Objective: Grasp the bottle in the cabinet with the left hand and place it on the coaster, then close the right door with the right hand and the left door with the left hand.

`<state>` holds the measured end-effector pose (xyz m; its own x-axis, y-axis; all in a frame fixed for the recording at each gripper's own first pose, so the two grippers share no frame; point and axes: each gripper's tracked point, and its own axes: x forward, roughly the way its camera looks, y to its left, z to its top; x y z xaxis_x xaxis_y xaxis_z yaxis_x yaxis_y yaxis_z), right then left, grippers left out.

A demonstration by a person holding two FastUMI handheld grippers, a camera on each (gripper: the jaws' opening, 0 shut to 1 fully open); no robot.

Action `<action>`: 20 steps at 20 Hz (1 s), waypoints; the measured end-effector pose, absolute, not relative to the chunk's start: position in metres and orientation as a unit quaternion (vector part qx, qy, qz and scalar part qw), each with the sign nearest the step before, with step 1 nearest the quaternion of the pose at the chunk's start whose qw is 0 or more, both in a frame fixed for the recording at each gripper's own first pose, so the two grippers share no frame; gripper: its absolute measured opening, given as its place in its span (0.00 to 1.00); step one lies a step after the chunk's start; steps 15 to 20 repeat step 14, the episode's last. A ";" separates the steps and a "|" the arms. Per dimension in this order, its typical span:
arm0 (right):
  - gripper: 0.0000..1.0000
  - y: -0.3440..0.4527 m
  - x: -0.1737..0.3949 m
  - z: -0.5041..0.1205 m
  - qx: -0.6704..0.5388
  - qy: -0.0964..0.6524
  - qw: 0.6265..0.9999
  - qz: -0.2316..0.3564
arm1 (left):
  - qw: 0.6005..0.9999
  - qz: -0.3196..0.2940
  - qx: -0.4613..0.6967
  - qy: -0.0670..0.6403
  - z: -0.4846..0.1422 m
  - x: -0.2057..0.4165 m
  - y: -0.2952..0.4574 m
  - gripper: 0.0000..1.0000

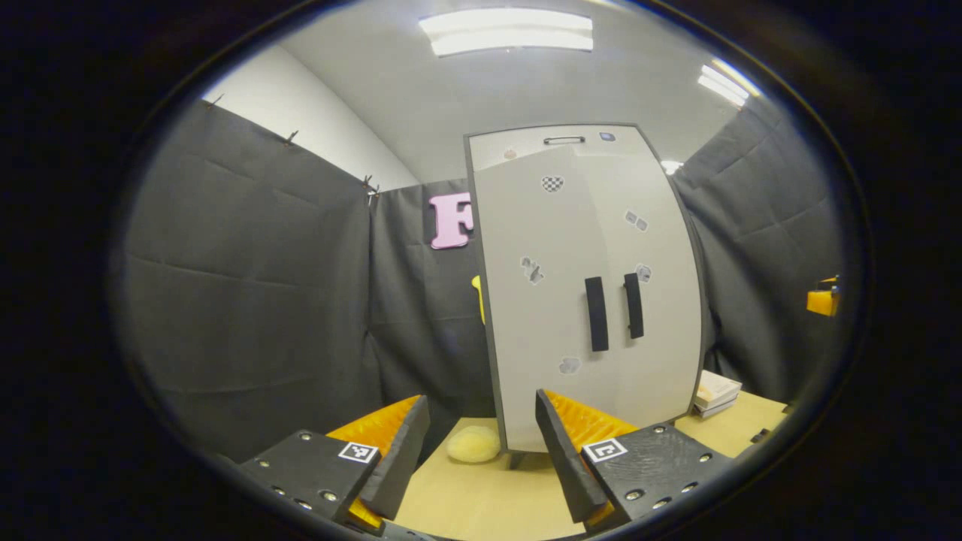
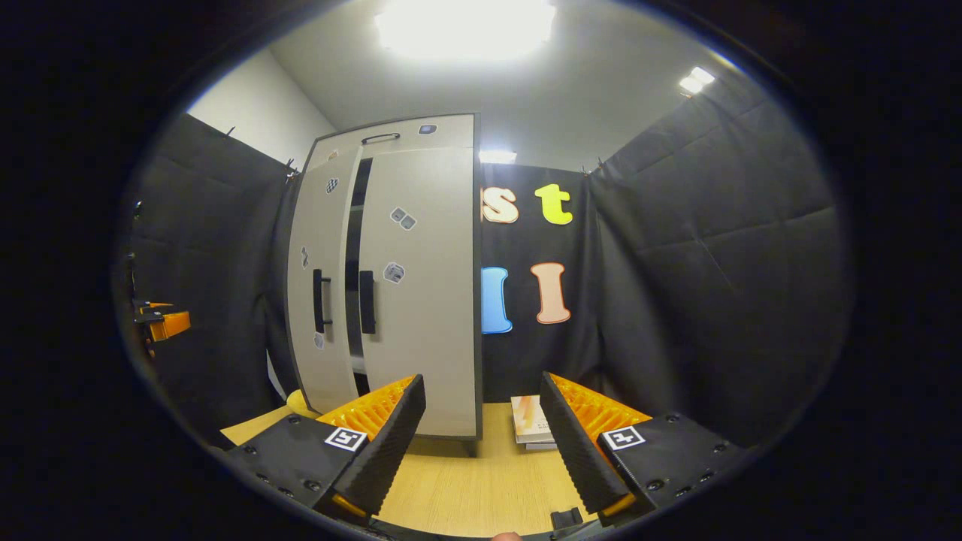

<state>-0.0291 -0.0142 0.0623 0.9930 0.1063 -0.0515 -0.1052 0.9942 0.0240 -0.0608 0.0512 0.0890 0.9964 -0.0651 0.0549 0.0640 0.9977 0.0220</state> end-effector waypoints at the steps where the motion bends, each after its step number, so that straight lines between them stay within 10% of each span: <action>1: 0.98 -0.013 -0.034 0.064 0.010 0.024 0.998 0.053 | 0.999 -0.030 0.010 -0.027 0.089 -0.066 0.056 0.83; 20: 0.98 0.004 -0.078 0.071 0.013 0.021 0.998 0.055 | 1.000 -0.013 0.018 -0.022 0.080 -0.116 0.099 0.83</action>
